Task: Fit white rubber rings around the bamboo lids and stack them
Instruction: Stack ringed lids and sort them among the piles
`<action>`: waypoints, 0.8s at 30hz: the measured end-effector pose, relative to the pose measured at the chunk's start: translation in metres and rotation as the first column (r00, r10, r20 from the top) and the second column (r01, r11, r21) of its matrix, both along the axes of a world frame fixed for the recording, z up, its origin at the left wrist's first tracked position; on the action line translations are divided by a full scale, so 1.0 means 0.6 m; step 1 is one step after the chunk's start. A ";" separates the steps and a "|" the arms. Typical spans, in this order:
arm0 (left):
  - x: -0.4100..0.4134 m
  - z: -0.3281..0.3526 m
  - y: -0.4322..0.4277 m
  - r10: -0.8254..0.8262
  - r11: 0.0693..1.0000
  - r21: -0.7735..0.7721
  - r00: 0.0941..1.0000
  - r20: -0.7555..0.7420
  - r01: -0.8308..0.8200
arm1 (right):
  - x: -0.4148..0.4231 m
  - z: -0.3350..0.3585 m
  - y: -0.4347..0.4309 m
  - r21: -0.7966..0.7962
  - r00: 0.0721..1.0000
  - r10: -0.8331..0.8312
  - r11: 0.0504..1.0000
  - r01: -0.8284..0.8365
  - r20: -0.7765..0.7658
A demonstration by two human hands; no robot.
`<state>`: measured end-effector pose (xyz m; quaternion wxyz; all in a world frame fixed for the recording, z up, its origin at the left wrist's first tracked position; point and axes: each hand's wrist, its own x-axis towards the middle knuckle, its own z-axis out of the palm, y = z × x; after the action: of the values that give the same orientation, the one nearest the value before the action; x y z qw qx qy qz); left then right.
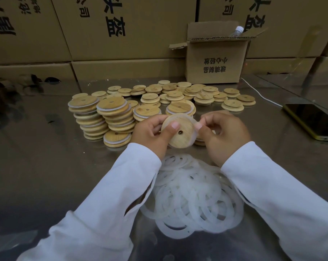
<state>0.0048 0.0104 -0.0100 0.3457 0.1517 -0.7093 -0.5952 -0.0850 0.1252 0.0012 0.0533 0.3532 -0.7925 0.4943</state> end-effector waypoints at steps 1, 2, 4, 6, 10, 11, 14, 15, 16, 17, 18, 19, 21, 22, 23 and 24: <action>0.000 0.000 0.000 -0.003 1.000 -0.011 1.000 -0.003 0.003 | 0.000 0.001 0.001 -0.003 1.000 0.004 1.000 -0.004 0.006; 0.000 0.000 -0.001 -0.006 1.000 -0.022 1.000 -0.005 0.006 | -0.001 0.002 0.001 -0.006 1.000 0.008 1.000 -0.008 0.016; 0.000 0.000 -0.002 -0.010 0.999 -0.041 1.000 -0.010 0.009 | -0.003 0.003 0.002 -0.011 0.999 0.019 1.000 -0.018 0.043; 0.001 0.002 -0.004 -0.010 0.998 -0.062 1.000 -0.013 0.009 | -0.004 0.005 0.002 -0.018 0.997 0.032 0.999 -0.031 0.072; 0.001 0.007 -0.005 -0.006 0.996 -0.086 1.000 -0.021 0.005 | -0.006 0.008 0.004 -0.010 0.994 0.031 0.999 -0.030 0.101; 0.001 0.008 -0.005 -0.004 0.996 -0.087 1.000 -0.023 0.002 | -0.006 0.008 0.005 -0.003 0.995 0.030 1.000 -0.029 0.099; 0.002 0.009 -0.006 0.005 0.996 -0.084 1.000 -0.023 -0.007 | -0.004 0.009 0.004 0.009 0.995 0.041 0.999 -0.042 0.095; 0.002 0.008 -0.005 0.008 0.997 -0.080 1.000 -0.021 -0.010 | -0.003 0.008 0.004 0.007 0.994 0.047 0.999 -0.048 0.097; 0.002 0.007 -0.005 0.014 0.997 -0.073 1.000 -0.018 -0.015 | -0.002 0.008 0.004 0.000 0.993 0.052 0.999 -0.052 0.102; 0.002 0.006 -0.004 0.021 0.998 -0.058 1.000 -0.015 -0.022 | -0.001 0.008 0.004 -0.012 0.992 0.056 0.998 -0.055 0.112; 0.001 0.004 -0.002 0.028 0.999 -0.036 1.000 -0.013 -0.028 | 0.000 0.008 0.004 -0.030 0.990 0.060 0.998 -0.056 0.130; 0.001 0.004 -0.001 0.035 0.999 -0.010 0.999 -0.012 -0.035 | 0.001 0.007 0.003 -0.055 0.986 0.065 0.997 -0.057 0.153; -0.001 0.003 0.001 0.052 0.998 0.039 0.999 -0.009 -0.051 | 0.004 0.005 0.002 -0.108 0.979 0.071 0.993 -0.051 0.191; -0.002 0.003 0.002 0.063 0.996 0.060 0.998 -0.009 -0.063 | 0.006 0.003 0.001 -0.129 0.978 0.069 0.991 -0.044 0.199; -0.003 0.003 0.002 0.077 0.994 0.084 0.997 -0.011 -0.076 | 0.008 0.000 -0.001 -0.144 0.977 0.067 0.989 -0.038 0.204; -0.003 0.003 0.002 0.091 0.990 0.109 0.996 -0.014 -0.089 | 0.010 -0.004 -0.003 -0.155 0.976 0.066 0.987 -0.034 0.209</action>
<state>0.0028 0.0116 -0.0083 0.3704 0.1965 -0.6651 -0.6180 -0.0792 0.1237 -0.0011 -0.0180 0.3129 -0.7449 0.5890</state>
